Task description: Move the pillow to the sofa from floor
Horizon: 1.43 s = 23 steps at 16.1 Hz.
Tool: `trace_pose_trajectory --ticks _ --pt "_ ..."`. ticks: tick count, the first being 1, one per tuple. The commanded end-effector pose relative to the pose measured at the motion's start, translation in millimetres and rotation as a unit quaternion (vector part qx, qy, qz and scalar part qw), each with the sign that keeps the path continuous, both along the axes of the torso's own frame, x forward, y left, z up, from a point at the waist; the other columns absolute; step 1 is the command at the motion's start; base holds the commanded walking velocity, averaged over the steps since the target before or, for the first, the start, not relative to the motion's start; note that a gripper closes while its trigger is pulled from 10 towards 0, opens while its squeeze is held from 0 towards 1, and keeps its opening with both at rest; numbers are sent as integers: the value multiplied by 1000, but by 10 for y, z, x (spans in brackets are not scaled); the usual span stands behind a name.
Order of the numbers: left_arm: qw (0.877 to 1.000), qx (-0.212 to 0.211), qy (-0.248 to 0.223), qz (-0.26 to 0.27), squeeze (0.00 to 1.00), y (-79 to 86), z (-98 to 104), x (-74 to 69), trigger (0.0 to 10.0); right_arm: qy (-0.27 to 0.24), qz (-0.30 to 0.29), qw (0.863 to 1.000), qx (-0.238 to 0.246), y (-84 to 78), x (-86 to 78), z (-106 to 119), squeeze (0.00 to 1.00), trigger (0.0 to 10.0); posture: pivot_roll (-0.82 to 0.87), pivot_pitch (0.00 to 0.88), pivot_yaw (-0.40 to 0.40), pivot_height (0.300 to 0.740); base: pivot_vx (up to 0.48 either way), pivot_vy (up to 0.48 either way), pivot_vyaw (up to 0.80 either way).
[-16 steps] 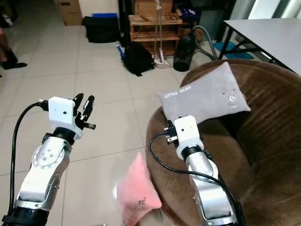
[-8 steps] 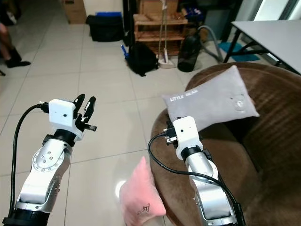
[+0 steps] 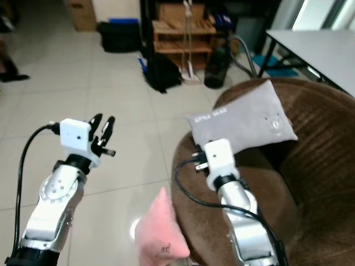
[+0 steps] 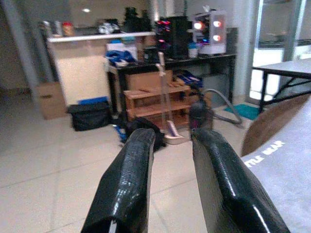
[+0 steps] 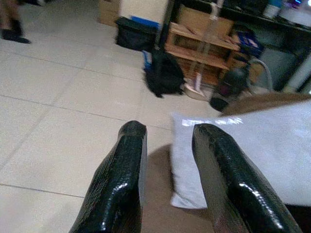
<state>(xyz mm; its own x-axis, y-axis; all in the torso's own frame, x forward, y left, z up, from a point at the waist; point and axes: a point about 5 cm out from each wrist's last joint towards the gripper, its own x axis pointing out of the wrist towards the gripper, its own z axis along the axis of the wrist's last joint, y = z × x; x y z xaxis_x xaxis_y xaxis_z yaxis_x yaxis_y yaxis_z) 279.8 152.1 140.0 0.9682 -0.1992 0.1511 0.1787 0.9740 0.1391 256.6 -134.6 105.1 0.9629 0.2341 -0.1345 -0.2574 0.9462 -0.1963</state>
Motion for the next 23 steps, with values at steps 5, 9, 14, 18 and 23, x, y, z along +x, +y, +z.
trace_pose_trajectory --ticks 5,9,14,18,23 --pt "1000 4 2 3 0 1 -1 15 10000 2 -5 1000 2 -35 13 7 0 10000 -57 0 2 665 0 0 0" --pt "1000 6 0 2 0 -1 -5 17 10000 1 -4 1000 1 -28 17 6 0 10000 -55 0 2 625 0 0 0" --pt "1000 11 -4 3 0 3 0 16 10000 -5 -5 1000 3 -25 14 13 0 10000 -56 0 4 590 0 0 0" --pt "1000 11 -8 3 0 3 6 12 10000 -4 -4 1000 0 -28 17 12 0 10000 -56 0 3 590 0 -344 0" --pt "1000 -7 0 14 0 34 -10 24 10000 -5 -3 1000 -3 -36 23 14 0 10000 -59 0 -1 590 0 0 0"
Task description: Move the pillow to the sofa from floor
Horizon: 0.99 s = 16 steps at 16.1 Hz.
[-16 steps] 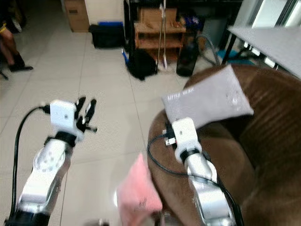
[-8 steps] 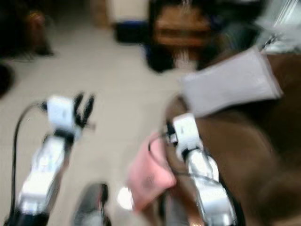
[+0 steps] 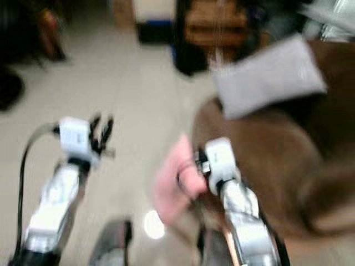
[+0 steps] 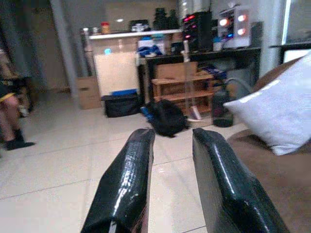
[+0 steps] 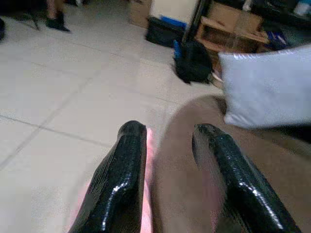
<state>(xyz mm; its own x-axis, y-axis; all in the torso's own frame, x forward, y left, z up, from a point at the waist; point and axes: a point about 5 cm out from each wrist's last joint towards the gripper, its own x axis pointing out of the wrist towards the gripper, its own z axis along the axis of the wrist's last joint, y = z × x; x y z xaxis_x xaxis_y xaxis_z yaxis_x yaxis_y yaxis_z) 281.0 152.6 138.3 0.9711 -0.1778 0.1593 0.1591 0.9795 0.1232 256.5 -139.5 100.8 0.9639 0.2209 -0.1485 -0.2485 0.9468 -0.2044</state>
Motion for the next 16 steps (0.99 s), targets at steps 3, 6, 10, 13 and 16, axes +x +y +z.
trace_pose_trajectory --ticks 3,6,10,13,16 --pt "1000 1 2 6 0 32 7 9 10000 -11 3 1000 1 6 30 62 0 10000 -60 0 -4 590 0 0 0" --pt "1000 -1 2 13 0 42 8 7 10000 -11 4 1000 -1 3 33 66 0 10000 -61 1 -6 590 0 0 0" --pt "1000 8 -22 -7 0 1 69 -5 10000 -10 6 1000 -1 5 38 66 0 10000 -62 4 -7 590 76 0 0" --pt "1000 7 -23 -7 0 -3 71 -7 10000 -10 6 1000 -2 3 38 67 0 10000 -62 5 -8 590 340 0 0" --pt "1000 6 -24 -9 0 -5 70 -10 10000 -11 7 1000 -2 4 39 66 0 10000 -62 5 -8 590 359 0 0"
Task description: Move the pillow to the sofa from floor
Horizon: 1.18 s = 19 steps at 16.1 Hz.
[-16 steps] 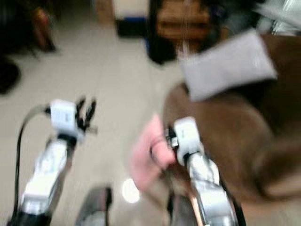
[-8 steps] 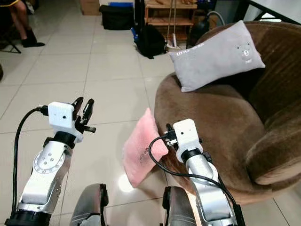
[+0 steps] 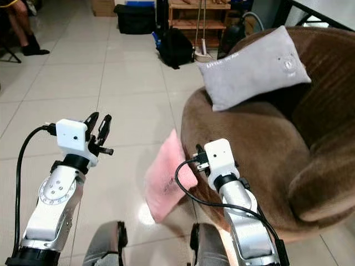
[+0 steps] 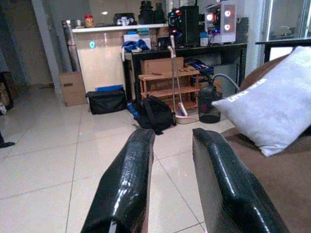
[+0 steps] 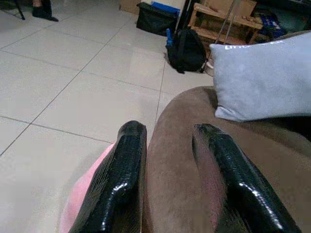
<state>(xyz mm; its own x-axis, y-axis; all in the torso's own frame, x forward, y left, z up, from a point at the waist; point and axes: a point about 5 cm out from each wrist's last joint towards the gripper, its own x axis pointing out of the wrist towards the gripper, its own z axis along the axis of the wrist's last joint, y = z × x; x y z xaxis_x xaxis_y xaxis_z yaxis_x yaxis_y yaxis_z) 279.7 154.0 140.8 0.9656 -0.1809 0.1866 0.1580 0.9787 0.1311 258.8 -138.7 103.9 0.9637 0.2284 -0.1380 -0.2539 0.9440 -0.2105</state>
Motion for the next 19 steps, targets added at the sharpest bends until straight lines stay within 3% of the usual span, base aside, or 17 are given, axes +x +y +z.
trace_pose_trajectory --ticks 1,6,12,19 --pt "1000 4 -10 -9 0 -22 44 0 10000 -6 4 1000 0 -2 14 35 0 10000 -62 5 -8 590 360 0 0" --pt "1000 6 -10 -13 0 -28 36 -9 10000 -1 21 1000 -20 34 -4 -5 0 10000 -61 0 -6 590 360 0 640" --pt "1000 8 -6 -20 0 -51 15 -12 10000 -2 14 1000 -9 8 -11 -18 0 10000 -62 0 -7 590 352 0 0" --pt "1000 11 10 -10 0 -36 -36 -5 10000 10 1 1000 2 -22 -31 -59 0 10000 -62 0 -4 590 0 0 0"
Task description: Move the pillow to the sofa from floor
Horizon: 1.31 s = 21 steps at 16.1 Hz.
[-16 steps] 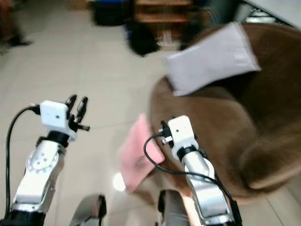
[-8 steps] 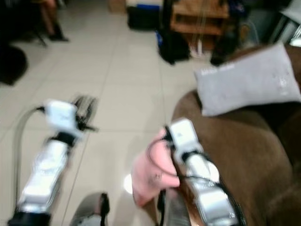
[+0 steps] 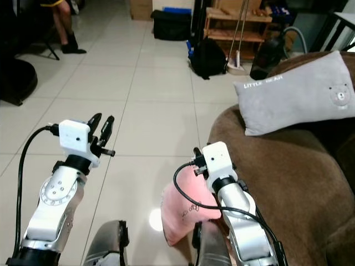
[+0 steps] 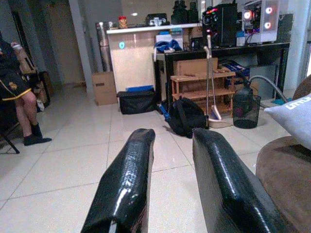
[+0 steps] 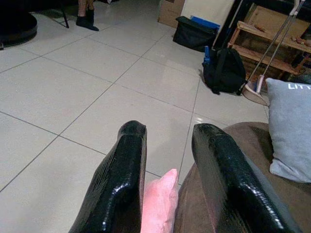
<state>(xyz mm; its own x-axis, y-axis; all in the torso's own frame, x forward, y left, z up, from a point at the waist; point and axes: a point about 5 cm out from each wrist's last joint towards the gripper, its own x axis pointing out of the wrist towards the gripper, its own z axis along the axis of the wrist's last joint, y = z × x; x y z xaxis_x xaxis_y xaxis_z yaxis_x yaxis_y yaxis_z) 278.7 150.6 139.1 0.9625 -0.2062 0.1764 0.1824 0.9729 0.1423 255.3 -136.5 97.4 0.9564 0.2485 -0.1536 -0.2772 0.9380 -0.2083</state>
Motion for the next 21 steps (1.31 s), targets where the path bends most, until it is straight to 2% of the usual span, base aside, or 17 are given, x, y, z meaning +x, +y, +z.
trace_pose_trajectory --ticks 1,4,7,9,11,13,14,21 --pt "1000 5 6 2 0 -1 -17 5 10000 1 -9 1000 2 -44 6 9 0 10000 -62 0 -3 590 0 0 0" --pt "1000 4 8 3 0 3 -19 5 10000 3 -9 1000 -2 -53 6 6 0 10000 -62 0 -1 590 0 0 -533" --pt "1000 5 12 2 0 4 -26 2 10000 7 -18 1000 -7 -83 -2 -13 0 10000 -62 0 2 590 0 0 0" --pt "1000 5 12 1 0 1 -25 4 10000 7 -20 1000 -6 -85 0 -12 0 10000 -63 0 2 590 0 0 -800" --pt "1000 6 12 1 0 1 -19 8 10000 -5 -21 1000 4 -80 6 22 0 10000 -62 0 2 590 0 0 -800" --pt "1000 5 10 3 0 3 -10 12 10000 -8 -20 1000 16 -54 21 67 0 10000 -62 0 2 590 0 0 0" --pt "1000 5 9 3 0 5 -5 13 10000 -16 -23 998 47 -50 28 122 0 10000 -62 0 2 600 0 0 0" --pt "1000 4 8 5 0 13 3 17 10000 -28 -10 999 41 -47 32 172 0 10000 -66 2 3 680 0 0 0"
